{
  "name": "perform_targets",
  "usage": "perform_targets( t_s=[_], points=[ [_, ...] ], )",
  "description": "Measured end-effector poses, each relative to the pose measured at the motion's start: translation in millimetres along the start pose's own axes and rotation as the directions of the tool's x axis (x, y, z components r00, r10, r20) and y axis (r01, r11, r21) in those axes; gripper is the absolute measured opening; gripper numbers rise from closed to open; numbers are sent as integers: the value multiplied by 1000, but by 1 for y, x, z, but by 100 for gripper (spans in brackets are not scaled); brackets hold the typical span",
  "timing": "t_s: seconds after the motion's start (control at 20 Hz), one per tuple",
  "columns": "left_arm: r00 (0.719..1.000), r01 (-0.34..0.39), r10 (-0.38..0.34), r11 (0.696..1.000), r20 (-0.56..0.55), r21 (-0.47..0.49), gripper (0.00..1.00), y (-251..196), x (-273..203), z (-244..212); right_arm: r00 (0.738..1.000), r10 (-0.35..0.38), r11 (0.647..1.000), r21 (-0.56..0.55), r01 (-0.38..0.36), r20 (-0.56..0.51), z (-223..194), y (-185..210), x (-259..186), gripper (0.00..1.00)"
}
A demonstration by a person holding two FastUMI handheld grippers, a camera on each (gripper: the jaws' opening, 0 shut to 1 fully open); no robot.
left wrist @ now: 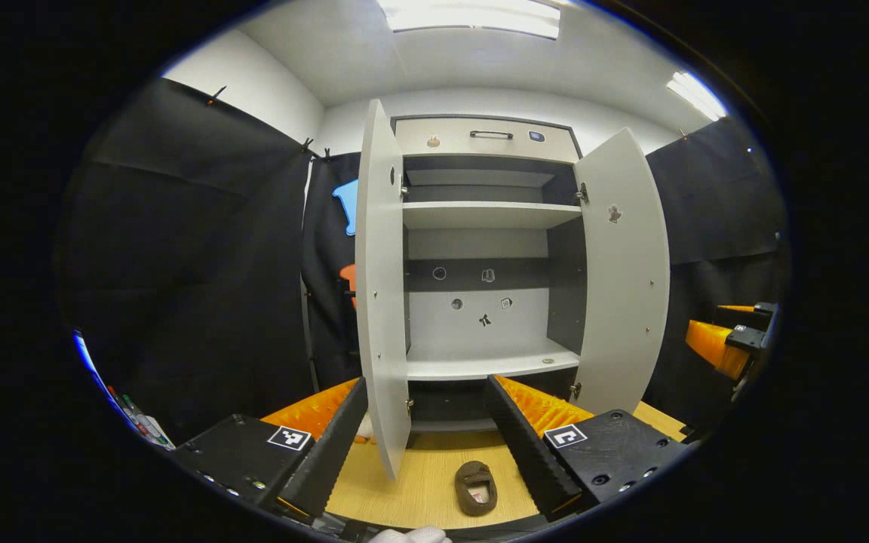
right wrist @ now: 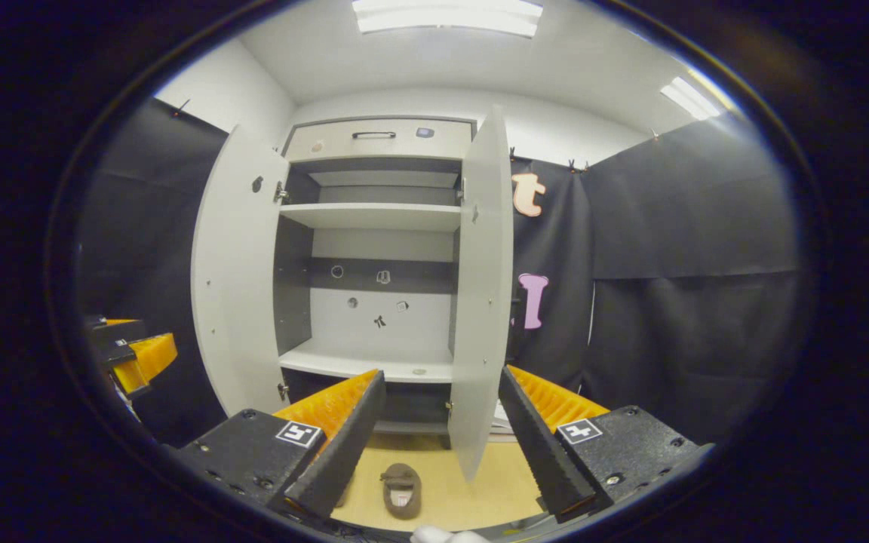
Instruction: Grab one shoe with the right hand and put it into the shoe cabinet, grab the other shoe with the left hand and put it into the shoe cabinet; then close the right door with the right hand and the left door with the left hand.
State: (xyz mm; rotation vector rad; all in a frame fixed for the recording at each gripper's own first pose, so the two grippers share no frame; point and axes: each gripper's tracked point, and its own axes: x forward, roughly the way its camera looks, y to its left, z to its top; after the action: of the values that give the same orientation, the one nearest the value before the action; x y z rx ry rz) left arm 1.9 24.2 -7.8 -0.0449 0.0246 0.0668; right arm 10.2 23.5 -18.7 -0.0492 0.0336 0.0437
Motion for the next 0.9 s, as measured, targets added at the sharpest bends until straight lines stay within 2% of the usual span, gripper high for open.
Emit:
perform_targets(
  t_s=[0.2,0.35,0.4,0.5,0.6,0.7,0.75,0.8,0.9],
  points=[
    [1000,-14,14,1000,-20,4,96,4,5,-7,993,40,998,-48,-45,-108,-55,13,18,99],
    [999,-22,22,1000,-35,3,96,7,6,-9,969,79,994,-58,-95,-236,-119,23,35,96],
    [999,-28,28,1000,-44,-2,96,8,6,-10,953,94,992,-49,-112,-287,-143,29,40,99],
    [998,-46,46,999,-47,-1,96,9,6,-11,916,132,988,-24,-153,-380,-193,40,50,96],
    [996,-71,72,997,-48,17,96,13,6,-9,872,169,983,19,-181,-458,-240,51,60,99],
    [994,-94,95,995,-53,28,96,16,7,-10,831,204,977,57,-204,-517,-282,65,73,99],
    [993,-102,104,994,-56,31,96,17,8,-11,811,212,975,62,-213,-546,-303,69,80,96],
    [992,-108,110,994,-62,35,96,18,9,-11,793,219,973,68,-220,-568,-324,74,87,99],
    [991,-112,115,993,-75,41,96,16,10,-12,745,239,969,104,-224,-623,-365,89,98,98]
  ],
)
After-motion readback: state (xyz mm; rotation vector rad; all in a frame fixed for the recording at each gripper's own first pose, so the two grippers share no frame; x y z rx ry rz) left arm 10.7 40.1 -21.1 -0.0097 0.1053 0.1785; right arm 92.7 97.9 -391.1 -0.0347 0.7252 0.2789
